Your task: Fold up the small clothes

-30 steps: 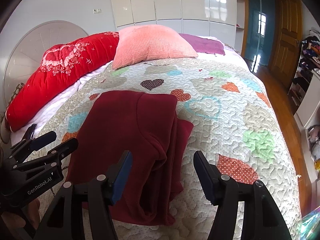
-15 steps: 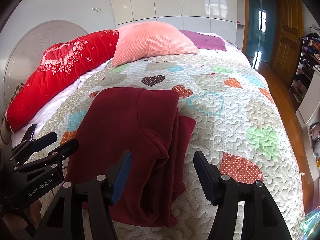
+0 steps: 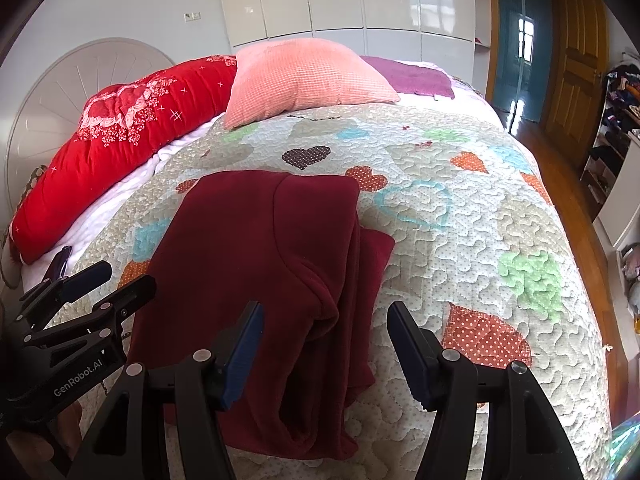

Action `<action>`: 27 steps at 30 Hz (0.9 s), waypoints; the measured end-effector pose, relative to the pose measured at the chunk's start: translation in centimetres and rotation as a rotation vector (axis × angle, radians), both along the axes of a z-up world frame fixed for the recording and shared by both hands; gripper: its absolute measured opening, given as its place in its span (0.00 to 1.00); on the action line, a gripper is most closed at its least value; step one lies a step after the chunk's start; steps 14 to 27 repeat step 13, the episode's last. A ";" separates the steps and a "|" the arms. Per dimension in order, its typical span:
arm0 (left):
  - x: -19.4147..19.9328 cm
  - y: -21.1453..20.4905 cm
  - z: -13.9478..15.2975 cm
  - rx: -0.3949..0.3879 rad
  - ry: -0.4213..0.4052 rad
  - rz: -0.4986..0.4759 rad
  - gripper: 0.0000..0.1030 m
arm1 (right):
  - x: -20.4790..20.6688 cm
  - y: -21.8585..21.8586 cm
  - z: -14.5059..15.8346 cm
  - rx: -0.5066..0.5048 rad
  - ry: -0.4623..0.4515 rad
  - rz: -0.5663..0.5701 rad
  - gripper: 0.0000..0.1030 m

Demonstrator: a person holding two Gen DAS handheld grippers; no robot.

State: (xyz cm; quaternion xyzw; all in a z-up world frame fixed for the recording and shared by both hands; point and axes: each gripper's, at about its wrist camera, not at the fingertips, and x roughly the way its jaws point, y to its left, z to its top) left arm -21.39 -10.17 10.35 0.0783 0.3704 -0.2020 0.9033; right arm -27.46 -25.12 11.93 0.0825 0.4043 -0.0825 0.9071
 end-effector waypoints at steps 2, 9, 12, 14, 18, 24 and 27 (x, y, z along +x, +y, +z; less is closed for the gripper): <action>0.0 0.0 0.0 -0.001 -0.001 -0.001 0.62 | 0.0 0.1 0.0 -0.002 0.000 0.001 0.60; -0.1 -0.2 0.2 -0.003 -0.020 -0.010 0.62 | 0.2 0.2 -0.1 -0.006 0.004 0.007 0.60; 0.0 0.0 0.4 -0.014 -0.022 -0.011 0.62 | 0.2 0.1 -0.2 -0.006 0.006 0.004 0.60; 0.3 0.2 0.4 -0.024 -0.008 -0.013 0.62 | 0.1 0.0 -0.2 -0.005 0.003 0.004 0.60; 0.3 0.2 0.4 -0.024 -0.008 -0.013 0.62 | 0.1 0.0 -0.2 -0.005 0.003 0.004 0.60; 0.3 0.2 0.4 -0.024 -0.008 -0.013 0.62 | 0.1 0.0 -0.2 -0.005 0.003 0.004 0.60; 0.3 0.2 0.4 -0.024 -0.008 -0.013 0.62 | 0.1 0.0 -0.2 -0.005 0.003 0.004 0.60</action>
